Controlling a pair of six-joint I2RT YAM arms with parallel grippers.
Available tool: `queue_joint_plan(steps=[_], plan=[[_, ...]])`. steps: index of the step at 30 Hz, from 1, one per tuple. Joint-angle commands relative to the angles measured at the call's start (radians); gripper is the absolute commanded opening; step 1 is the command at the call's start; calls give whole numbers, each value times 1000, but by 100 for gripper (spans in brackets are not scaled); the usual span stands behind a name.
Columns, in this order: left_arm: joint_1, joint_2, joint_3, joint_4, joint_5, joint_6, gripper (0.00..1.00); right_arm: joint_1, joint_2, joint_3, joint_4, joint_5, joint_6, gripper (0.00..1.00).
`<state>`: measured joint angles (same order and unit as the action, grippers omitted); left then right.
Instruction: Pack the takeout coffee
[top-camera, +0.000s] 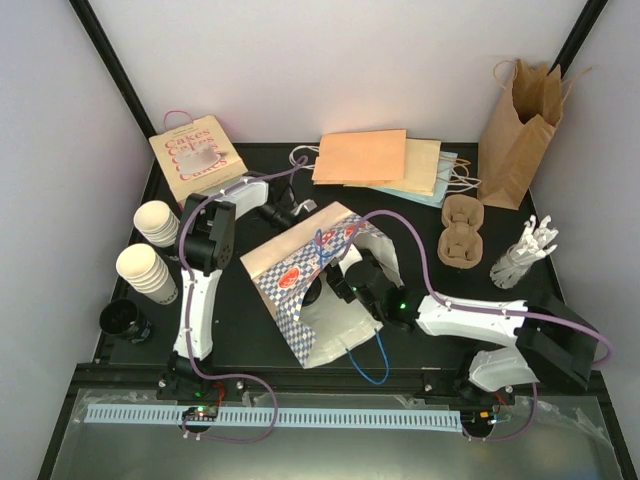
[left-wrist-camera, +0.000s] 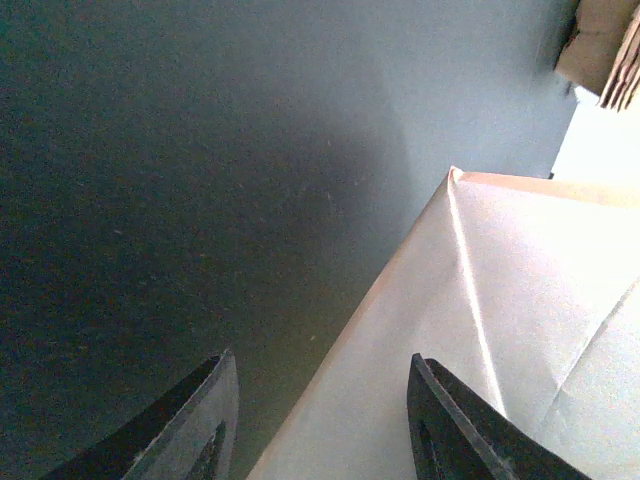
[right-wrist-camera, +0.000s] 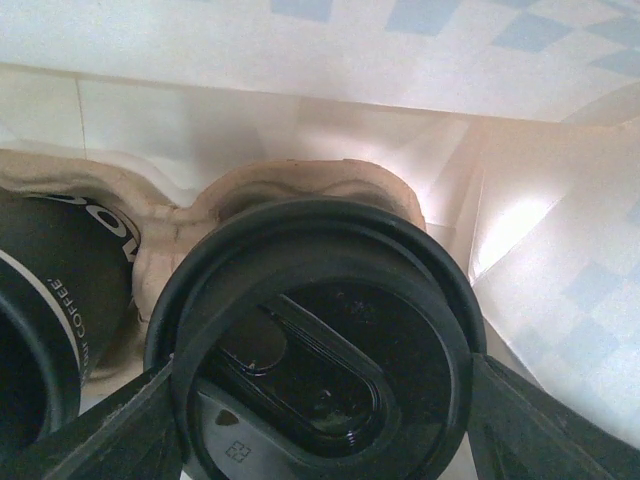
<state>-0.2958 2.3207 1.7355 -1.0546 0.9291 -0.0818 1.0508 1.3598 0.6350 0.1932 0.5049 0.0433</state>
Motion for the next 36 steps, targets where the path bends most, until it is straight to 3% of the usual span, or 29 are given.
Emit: queue_joint_plan(steps=[1,6,18,36], plan=[[-51,-72,-34,-12,63,25,49,17,-67,12,-125,-14,73,47],[-73,-79,-80,20,80,25,49,27,-84,-31,-130,-19,104,47],[-77,-63,-82,20,90,36,49,132,108,-50,-56,140,133,47],[-83,-56,-91,17,93,45,48,144,159,-30,3,84,85,47]])
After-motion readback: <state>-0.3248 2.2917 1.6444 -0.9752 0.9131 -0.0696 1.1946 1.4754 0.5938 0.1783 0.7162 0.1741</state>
